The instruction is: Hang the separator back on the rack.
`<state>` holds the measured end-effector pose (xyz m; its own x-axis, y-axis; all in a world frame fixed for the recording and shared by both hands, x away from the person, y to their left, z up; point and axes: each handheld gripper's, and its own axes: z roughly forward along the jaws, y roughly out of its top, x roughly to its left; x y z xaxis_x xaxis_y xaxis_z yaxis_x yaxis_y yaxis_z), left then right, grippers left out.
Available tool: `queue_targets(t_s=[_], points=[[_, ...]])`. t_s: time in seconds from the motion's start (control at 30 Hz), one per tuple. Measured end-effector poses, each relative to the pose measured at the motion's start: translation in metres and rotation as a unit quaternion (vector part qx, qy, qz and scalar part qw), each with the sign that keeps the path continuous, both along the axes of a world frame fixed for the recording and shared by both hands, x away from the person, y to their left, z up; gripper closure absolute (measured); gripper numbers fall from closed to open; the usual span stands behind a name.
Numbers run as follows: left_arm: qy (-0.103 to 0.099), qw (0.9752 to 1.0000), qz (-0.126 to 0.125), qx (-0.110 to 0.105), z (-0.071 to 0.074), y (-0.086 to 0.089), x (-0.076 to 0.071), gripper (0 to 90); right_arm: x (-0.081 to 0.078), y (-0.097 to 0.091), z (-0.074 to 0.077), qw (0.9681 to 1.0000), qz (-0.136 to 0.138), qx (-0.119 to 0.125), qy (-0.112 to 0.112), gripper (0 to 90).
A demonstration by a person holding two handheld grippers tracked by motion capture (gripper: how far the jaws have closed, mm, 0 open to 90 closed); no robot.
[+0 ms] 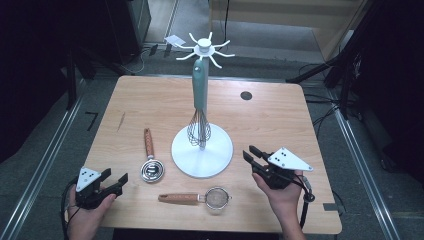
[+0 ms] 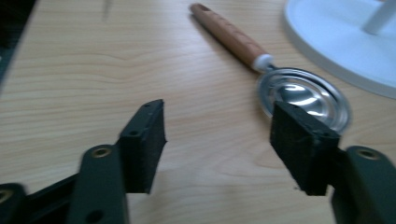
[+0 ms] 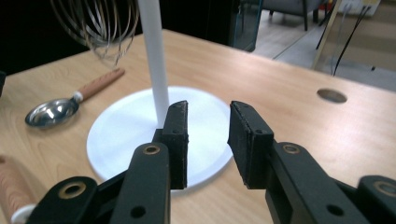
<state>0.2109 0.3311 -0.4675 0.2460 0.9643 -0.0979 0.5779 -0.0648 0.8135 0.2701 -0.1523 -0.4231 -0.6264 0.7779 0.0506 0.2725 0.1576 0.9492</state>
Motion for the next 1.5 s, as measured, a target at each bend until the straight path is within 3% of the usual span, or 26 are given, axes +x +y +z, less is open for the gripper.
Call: queue_targets(t_s=[0.07,0.1,0.17,0.3,0.33,0.37,0.4,0.5,0.57,0.7,0.73,0.97,1.27,1.5], points=[[0.000,0.9999,-0.012,-0.002,-0.001,-0.004,-0.002,41.4,-0.001,0.001,-0.003,1.0000,0.002,-0.004,0.004,69.5],[0.003,0.9991,-0.042,0.005,-0.003,-0.013,-0.009,48.9,-0.005,0.003,-0.010,0.9998,0.005,-0.007,0.017,69.0],[0.009,0.9981,-0.058,0.019,-0.006,-0.020,-0.013,53.3,-0.008,0.005,-0.016,0.9995,0.011,-0.014,0.026,69.0],[0.026,0.9962,-0.082,0.013,-0.009,-0.027,-0.012,70.3,-0.011,0.009,-0.025,0.9987,0.015,-0.022,0.044,69.2],[0.032,0.9953,-0.091,0.005,-0.010,-0.029,-0.011,70.3,-0.012,0.011,-0.027,0.9985,0.015,-0.022,0.049,68.5],[0.051,0.9926,-0.110,0.001,-0.013,-0.031,-0.010,78.5,-0.016,0.015,-0.029,0.9977,0.015,-0.023,0.063,66.4],[0.059,0.9914,-0.117,-0.003,-0.014,-0.032,-0.010,81.2,-0.017,0.016,-0.030,0.9975,0.017,-0.023,0.065,66.3],[0.068,0.9877,-0.141,-0.006,-0.015,-0.038,-0.011,87.2,-0.023,0.022,-0.035,0.9966,0.020,-0.032,0.073,65.1],[0.069,0.9865,-0.149,-0.007,-0.016,-0.041,-0.012,89.3,-0.024,0.023,-0.036,0.9961,0.022,-0.035,0.077,64.9],[0.079,0.9799,-0.183,-0.004,-0.017,-0.051,-0.014,90.0,-0.029,0.029,-0.044,0.9940,0.034,-0.038,0.097,64.6],[0.083,0.9772,-0.195,0.001,-0.017,-0.053,-0.015,90.0,-0.031,0.033,-0.047,0.9926,0.041,-0.040,0.107,64.6],[0.095,0.9721,-0.215,-0.006,-0.020,-0.055,-0.015,89.8,-0.033,0.046,-0.055,0.9885,0.061,-0.054,0.128,64.1],[0.095,0.9693,-0.226,-0.010,-0.021,-0.059,-0.015,88.9,-0.032,0.054,-0.062,0.9850,0.075,-0.061,0.143,64.1],[0.093,0.9694,-0.227,-0.015,-0.022,-0.062,-0.013,88.3,-0.032,0.055,-0.065,0.9831,0.079,-0.066,0.151,64.3]])
